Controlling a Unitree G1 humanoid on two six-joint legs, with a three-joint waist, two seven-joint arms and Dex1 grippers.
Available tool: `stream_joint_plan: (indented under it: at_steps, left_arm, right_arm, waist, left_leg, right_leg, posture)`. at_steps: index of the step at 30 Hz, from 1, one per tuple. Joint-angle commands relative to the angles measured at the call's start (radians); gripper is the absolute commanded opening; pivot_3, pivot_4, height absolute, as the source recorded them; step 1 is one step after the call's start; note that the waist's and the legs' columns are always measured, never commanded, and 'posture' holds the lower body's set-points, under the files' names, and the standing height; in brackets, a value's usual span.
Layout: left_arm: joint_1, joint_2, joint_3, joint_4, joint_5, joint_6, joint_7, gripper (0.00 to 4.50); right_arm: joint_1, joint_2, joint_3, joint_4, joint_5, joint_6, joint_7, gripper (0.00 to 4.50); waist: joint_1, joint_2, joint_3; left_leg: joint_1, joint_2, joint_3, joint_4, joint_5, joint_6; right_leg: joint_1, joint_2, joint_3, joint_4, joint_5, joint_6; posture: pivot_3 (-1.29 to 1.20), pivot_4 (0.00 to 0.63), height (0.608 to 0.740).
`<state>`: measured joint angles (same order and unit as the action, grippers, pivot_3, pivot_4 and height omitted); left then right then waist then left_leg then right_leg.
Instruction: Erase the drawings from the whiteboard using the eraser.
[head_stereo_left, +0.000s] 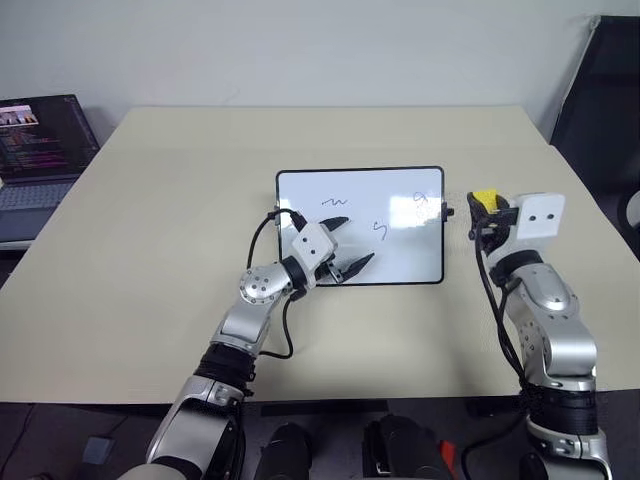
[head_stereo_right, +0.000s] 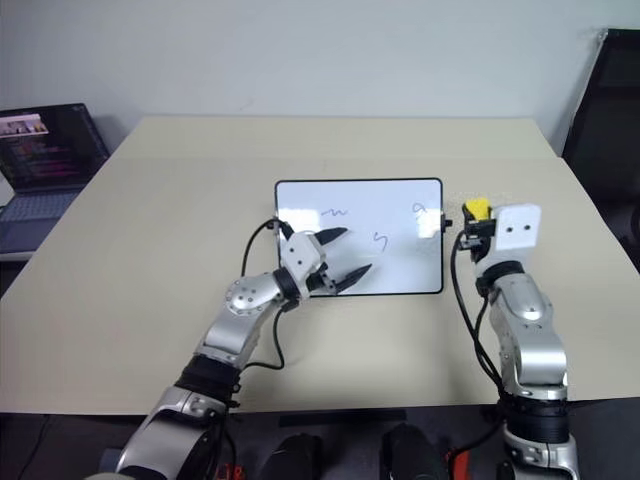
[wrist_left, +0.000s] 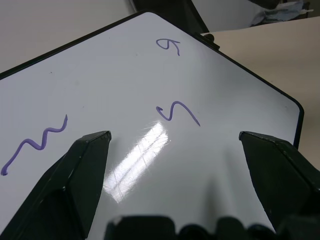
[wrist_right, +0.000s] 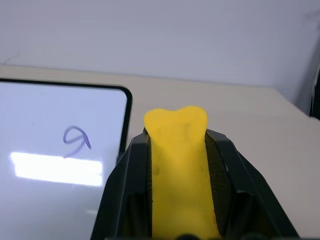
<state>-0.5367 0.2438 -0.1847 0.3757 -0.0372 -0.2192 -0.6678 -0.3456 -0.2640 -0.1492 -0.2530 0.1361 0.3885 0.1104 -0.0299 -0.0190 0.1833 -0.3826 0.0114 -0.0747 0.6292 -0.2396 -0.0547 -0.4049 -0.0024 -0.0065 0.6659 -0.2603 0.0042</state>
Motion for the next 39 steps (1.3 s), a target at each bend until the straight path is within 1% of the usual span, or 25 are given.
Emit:
stream_joint_plan:
  at_steps: [1,5,10,20,30,33,39]
  left_arm:
    - [-0.040,-0.009,0.005,0.012,0.005,-0.042,0.002,4.50]
    - [-0.057,-0.012,0.005,0.035,0.010,-0.046,0.004,4.50]
    - [-0.064,-0.010,0.007,0.044,0.012,-0.047,0.006,4.50]
    - [-0.052,-0.002,0.015,0.017,0.007,-0.040,0.013,4.50]
    - [-0.056,0.000,0.020,0.023,0.003,-0.042,0.016,4.50]
    - [-0.048,0.000,0.020,0.015,0.003,-0.040,0.018,4.50]
    - [-0.034,-0.001,0.021,-0.001,0.001,-0.030,0.024,4.50]
  right_arm:
    - [-0.090,0.022,0.043,0.056,-0.020,-0.075,0.008,1.10]
    - [-0.163,0.032,0.109,0.142,-0.067,-0.097,0.020,1.10]
    - [-0.202,0.050,0.128,0.204,-0.085,-0.079,0.009,1.10]
    - [-0.222,0.054,0.139,0.265,-0.106,-0.063,0.007,1.10]
    - [-0.232,0.084,0.154,0.276,-0.119,-0.057,0.016,1.10]
    - [-0.220,0.080,0.167,0.266,-0.128,-0.020,0.021,1.10]
    - [-0.186,0.073,0.166,0.219,-0.138,0.125,0.007,1.10]
  waist:
    - [-0.001,0.000,0.000]
    - [0.000,0.000,0.000]
    - [0.002,0.000,0.000]
    - [0.001,0.000,0.000]
    - [0.001,0.000,0.000]
    - [0.001,0.000,0.000]
    - [0.001,0.000,0.000]
  left_leg:
    - [0.000,0.000,0.000,0.000,0.000,0.000]
    - [0.000,0.001,0.000,0.000,0.000,0.000]
    - [0.000,0.000,0.000,0.000,0.000,0.000]
    - [0.000,0.000,0.000,0.000,0.000,0.000]
    - [0.000,0.000,0.000,0.000,0.000,0.000]
    - [0.000,0.000,0.000,0.000,0.000,0.000]
    - [0.002,0.000,0.000,0.002,0.000,0.000]
  right_leg:
    - [0.000,0.000,0.000,0.000,0.000,0.000]
    - [0.000,0.000,0.000,0.001,0.000,-0.001]
    - [0.000,0.000,0.000,0.000,0.002,-0.003]
    - [0.000,0.000,-0.001,0.001,0.002,-0.004]
    - [0.000,0.000,0.000,0.002,0.002,-0.004]
    - [0.000,0.000,0.000,0.002,0.002,-0.004]
    - [0.000,0.000,0.000,0.006,0.001,-0.002]
  posture:
    - [0.00,0.150,0.740]
    - [0.00,0.150,0.740]
    - [0.00,0.150,0.740]
    - [0.00,0.150,0.740]
    - [0.00,0.150,0.740]
    - [0.00,0.150,0.740]
    - [0.00,0.150,0.740]
